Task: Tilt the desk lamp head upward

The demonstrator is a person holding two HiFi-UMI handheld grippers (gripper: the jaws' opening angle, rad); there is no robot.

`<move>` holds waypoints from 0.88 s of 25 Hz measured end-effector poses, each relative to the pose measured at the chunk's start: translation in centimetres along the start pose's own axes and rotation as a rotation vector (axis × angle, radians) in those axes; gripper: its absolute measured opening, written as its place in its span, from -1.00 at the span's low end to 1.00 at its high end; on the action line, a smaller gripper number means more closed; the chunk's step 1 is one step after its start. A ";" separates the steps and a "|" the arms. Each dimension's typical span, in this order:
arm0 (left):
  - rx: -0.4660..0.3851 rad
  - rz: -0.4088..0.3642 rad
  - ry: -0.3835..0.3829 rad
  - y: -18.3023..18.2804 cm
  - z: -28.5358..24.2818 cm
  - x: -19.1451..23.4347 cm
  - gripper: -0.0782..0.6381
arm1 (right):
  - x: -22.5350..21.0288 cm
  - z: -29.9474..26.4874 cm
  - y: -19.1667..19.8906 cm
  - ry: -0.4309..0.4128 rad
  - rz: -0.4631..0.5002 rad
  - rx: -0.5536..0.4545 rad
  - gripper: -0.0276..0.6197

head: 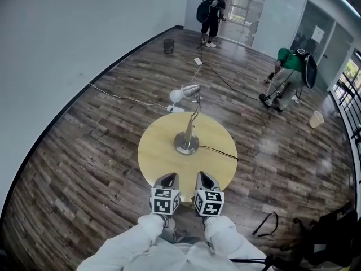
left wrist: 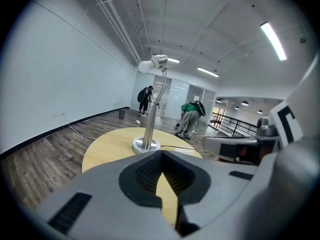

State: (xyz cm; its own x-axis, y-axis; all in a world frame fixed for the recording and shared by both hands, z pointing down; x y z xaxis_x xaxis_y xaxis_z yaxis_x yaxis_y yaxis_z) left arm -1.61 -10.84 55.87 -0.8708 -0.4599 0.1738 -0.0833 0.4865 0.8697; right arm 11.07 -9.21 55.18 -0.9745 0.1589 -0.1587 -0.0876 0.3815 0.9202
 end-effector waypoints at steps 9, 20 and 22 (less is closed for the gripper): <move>0.010 -0.002 -0.027 4.1 6.3 -5.4 -0.77 | 0.8 8.1 3.4 -0.007 -0.012 0.005 -0.87; 0.003 -0.016 -0.054 4.1 9.7 -5.0 -0.77 | 3.3 10.6 2.6 -0.016 -0.022 -0.035 -0.87; 0.004 -0.016 -0.053 4.0 9.8 -4.7 -0.77 | 3.4 10.5 2.5 -0.007 -0.007 -0.041 -0.87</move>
State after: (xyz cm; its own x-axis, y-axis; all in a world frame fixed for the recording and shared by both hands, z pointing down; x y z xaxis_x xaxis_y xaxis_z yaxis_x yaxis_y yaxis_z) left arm -2.65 0.55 54.05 -0.8937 -0.4277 0.1355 -0.0991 0.4828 0.8701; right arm 9.68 1.88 53.13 -0.9723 0.1628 -0.1677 -0.1031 0.3451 0.9329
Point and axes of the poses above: the fingertips, and each gripper's own axes: z backward along the fingers, x to its left, y out of its underside, the point moved 4 cm from there along z, backward along the fingers, and after that the axes turned 4 degrees about -y, right-handed, at the moved point
